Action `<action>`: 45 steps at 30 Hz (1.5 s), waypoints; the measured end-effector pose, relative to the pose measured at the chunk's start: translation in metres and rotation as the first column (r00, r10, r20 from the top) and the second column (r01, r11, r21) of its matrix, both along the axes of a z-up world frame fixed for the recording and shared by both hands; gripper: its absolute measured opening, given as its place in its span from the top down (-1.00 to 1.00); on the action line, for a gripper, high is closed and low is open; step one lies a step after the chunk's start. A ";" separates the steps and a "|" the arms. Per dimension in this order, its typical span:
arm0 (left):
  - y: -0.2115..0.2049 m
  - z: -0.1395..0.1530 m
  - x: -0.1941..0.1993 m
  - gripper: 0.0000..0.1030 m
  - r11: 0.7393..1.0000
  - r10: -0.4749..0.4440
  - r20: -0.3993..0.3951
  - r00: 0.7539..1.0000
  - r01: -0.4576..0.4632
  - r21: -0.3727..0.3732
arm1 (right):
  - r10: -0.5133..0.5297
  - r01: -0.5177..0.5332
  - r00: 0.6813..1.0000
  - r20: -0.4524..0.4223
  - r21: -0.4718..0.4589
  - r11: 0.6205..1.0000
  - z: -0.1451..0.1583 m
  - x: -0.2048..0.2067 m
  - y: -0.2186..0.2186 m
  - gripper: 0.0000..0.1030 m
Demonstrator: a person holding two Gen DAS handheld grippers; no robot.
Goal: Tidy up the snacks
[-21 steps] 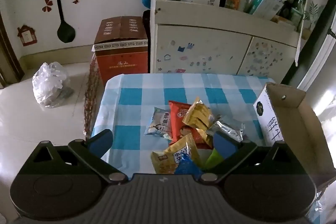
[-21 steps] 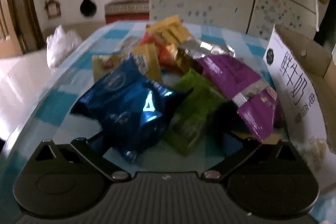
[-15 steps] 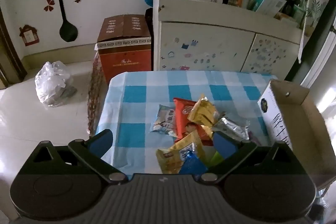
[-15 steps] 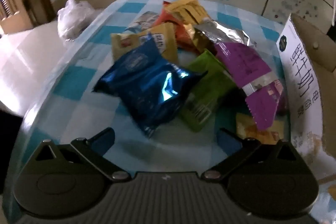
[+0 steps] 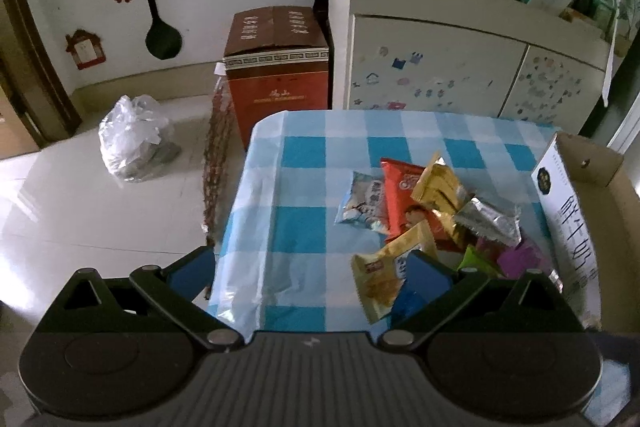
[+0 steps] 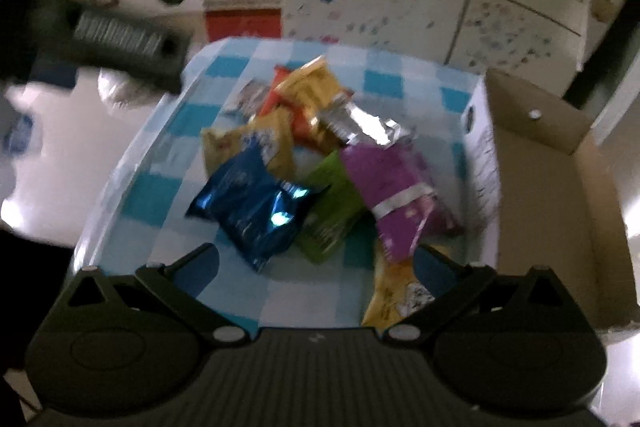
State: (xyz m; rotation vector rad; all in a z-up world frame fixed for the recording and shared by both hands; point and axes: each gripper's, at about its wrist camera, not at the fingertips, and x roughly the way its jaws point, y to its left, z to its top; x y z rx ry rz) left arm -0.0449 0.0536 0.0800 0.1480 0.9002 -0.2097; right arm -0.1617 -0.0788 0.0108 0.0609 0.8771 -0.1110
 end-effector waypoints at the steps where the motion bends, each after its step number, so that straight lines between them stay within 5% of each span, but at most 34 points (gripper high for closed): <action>1: 0.000 -0.001 -0.002 -1.00 1.000 0.002 0.002 1.000 -0.002 0.011 | -0.016 0.015 1.000 0.005 0.051 0.999 0.003 0.001 -0.007 -0.99; 17: -0.007 -0.022 -0.011 -1.00 0.991 0.010 -0.039 0.999 -0.005 0.131 | -0.239 0.238 0.971 0.010 0.049 0.970 0.011 0.005 -0.022 -0.99; 29: -0.025 -0.031 -0.023 -1.00 0.986 -0.046 -0.057 0.997 0.055 0.158 | -0.284 0.284 0.959 -0.003 0.046 0.958 0.007 0.008 -0.023 -0.99; 45: -0.024 -0.034 -0.025 -1.00 0.987 -0.013 -0.055 0.998 0.022 0.159 | -0.288 0.288 0.957 -0.014 0.020 0.957 0.006 0.010 -0.021 -0.99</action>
